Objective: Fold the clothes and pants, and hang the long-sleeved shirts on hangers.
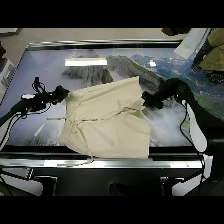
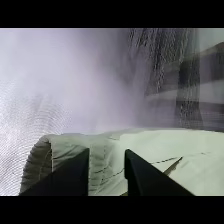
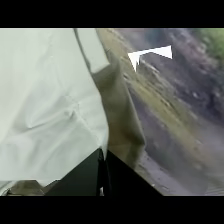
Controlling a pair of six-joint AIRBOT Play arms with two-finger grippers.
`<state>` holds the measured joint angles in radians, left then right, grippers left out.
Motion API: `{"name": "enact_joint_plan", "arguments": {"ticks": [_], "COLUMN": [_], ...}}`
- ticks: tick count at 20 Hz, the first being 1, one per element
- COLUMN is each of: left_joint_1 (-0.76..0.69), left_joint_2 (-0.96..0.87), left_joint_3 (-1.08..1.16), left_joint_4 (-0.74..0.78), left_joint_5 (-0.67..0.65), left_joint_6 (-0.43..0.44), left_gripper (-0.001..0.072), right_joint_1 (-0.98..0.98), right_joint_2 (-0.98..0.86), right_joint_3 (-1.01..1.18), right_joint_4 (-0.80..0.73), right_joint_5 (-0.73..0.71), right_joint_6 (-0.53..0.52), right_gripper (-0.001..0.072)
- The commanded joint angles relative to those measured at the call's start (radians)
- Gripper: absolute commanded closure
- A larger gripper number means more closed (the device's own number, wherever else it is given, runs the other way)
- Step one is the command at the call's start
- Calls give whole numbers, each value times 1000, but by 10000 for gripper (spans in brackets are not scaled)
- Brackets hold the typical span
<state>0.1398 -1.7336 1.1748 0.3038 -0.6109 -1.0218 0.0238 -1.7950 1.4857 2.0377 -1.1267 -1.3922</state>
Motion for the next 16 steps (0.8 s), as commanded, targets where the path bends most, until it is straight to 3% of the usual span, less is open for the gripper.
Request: {"name": "enact_joint_plan", "arguments": {"ticks": [1,2,6,7,8,9,10,11,13,14,16], "left_joint_1": [3,5,32,47,65,84,108,135,204,239,309], "left_joint_2": [-19,-18,-18,-18,-16,-13,-6,3,43,73,148], "left_joint_3": [13,15,42,49,58,68,78,85,88,88,86], "left_joint_4": [0,-1,0,0,0,0,0,0,25,75,246], "left_joint_5": [-13,-5,17,12,-11,-45,-91,-146,-269,-327,-436], "left_joint_6": [-10,-10,-21,-35,-37,-36,-36,-34,-34,-38,-109], "left_gripper": [606,690,691,691,687,607,437,385,385,385,385], "right_joint_1": [1,1,1,1,-1,-4,-4,-4,-33,-62,-159], "right_joint_2": [0,0,0,0,0,4,15,39,112,155,242], "right_joint_3": [0,0,0,0,0,0,1,1,2,2,-2], "right_joint_4": [-14,-19,-113,-145,-164,-161,-161,-160,-153,-154,-153], "right_joint_5": [-8,-15,-71,-70,-65,-61,-65,-75,-121,-170,-312], "right_joint_6": [1,1,40,58,82,94,94,86,48,21,-60], "right_gripper": [690,690,684,615,464,299,279,276,213,150,109]}}
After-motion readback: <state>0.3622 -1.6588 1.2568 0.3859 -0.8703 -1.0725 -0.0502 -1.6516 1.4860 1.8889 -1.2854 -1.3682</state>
